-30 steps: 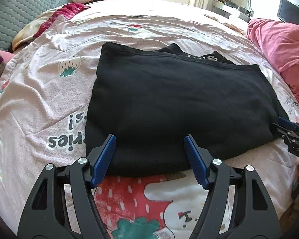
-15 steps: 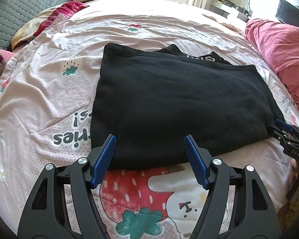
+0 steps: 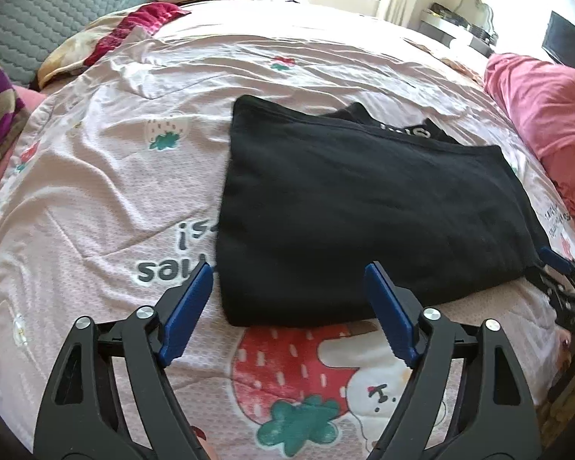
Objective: Fold small clothes
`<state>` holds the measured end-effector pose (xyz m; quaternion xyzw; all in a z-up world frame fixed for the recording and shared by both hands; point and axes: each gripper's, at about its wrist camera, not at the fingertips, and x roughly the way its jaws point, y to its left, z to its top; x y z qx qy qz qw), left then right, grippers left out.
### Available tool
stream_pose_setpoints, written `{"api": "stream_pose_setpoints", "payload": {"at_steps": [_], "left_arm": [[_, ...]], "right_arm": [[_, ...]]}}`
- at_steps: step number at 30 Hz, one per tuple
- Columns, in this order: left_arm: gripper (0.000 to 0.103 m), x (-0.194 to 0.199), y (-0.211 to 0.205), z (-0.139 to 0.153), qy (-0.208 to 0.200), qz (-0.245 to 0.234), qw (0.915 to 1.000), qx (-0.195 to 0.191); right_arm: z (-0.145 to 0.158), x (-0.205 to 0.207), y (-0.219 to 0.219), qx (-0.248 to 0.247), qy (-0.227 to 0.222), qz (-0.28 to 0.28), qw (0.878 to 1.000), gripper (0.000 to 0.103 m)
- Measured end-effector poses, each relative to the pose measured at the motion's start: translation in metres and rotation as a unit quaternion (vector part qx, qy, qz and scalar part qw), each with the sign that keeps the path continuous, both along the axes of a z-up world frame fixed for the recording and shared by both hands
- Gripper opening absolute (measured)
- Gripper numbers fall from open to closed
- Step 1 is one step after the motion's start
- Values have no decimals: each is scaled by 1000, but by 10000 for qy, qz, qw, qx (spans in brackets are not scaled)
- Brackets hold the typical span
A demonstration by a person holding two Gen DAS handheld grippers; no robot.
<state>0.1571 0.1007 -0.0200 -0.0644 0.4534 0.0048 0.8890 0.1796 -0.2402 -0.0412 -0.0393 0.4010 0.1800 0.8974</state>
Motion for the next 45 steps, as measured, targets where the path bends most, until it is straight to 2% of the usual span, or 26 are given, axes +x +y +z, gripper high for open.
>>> {"api": "stream_pose_setpoints", "payload": {"at_steps": [3, 5, 9, 19, 31, 38, 45], "left_arm": [[80, 0, 6, 2, -13, 96, 10000, 24], [85, 1, 10, 2, -12, 150, 9999, 18], [93, 1, 17, 3, -9, 285, 9996, 62], [93, 4, 38, 2, -12, 606, 9981, 111], [93, 13, 68, -3, 31, 1093, 9940, 43], [93, 17, 79, 2, -90, 1246, 9922, 38], [93, 23, 88, -2, -17, 1363, 9907, 19]], "right_arm": [[3, -4, 10, -51, -102, 116, 9999, 89], [5, -7, 18, -53, -163, 231, 9996, 94], [9, -13, 36, -89, -267, 441, 9986, 95], [8, -17, 89, -335, -365, 1027, 9935, 95], [-8, -26, 173, -811, -512, 1853, 9780, 95], [-30, -24, 211, -1400, -627, 2024, 9672, 95], [-36, -14, 231, -1666, -803, 2051, 9611, 95]]}}
